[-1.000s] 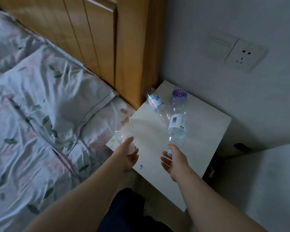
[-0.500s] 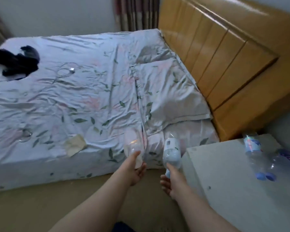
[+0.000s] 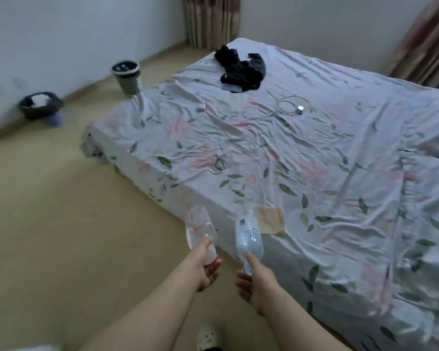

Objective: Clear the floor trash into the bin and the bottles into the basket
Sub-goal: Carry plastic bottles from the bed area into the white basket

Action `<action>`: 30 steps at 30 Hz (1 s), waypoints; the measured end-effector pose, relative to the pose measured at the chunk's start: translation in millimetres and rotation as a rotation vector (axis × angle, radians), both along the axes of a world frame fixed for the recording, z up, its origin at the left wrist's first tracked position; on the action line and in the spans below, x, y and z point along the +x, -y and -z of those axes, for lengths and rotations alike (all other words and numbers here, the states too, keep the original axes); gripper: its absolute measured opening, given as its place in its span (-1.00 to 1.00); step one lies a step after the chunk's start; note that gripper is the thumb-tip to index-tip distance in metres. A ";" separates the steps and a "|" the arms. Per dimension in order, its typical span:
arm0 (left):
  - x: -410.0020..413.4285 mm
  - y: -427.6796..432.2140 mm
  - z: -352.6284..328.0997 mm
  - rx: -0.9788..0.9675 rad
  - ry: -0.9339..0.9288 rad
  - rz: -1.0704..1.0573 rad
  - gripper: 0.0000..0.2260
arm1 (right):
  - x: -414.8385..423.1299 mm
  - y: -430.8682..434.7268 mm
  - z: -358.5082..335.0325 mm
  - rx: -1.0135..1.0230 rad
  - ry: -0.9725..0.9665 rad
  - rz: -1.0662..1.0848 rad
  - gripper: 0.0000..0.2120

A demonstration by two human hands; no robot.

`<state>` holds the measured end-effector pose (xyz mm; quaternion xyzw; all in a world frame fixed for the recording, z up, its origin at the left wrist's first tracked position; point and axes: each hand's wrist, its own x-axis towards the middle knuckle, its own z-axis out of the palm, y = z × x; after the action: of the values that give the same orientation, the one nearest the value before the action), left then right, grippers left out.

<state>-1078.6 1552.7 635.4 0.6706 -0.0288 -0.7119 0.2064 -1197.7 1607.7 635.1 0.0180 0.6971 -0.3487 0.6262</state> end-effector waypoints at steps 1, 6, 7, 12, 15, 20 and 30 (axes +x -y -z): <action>27.7 14.5 2.2 -0.001 -0.002 -0.062 -0.69 | 25.3 20.8 -0.6 0.005 0.004 -0.070 -0.68; 114.3 60.5 4.1 0.002 0.013 -0.269 -0.69 | 103.3 93.7 0.2 0.040 -0.021 -0.300 -0.69; 129.3 67.4 3.7 0.014 0.011 -0.300 -0.69 | 116.7 107.0 1.3 0.050 -0.034 -0.347 -0.68; 213.3 117.3 17.6 0.074 0.010 -0.464 -0.69 | 185.8 179.3 11.2 0.086 -0.025 -0.513 -0.70; 267.2 167.0 20.2 0.063 0.060 -0.568 -0.69 | 232.3 242.2 15.9 0.081 -0.024 -0.588 -0.71; 349.9 250.0 10.1 0.021 0.095 -0.678 -0.71 | 319.3 359.3 15.2 0.054 -0.061 -0.692 -0.67; 492.9 365.2 -2.4 -0.008 0.073 -0.861 -0.70 | 489.7 502.7 -0.2 0.048 -0.045 -0.899 -0.65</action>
<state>-585.7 1187.6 637.9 0.6453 0.2435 -0.5367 0.4860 -708.0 1105.0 635.3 -0.2797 0.6569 -0.0263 0.6996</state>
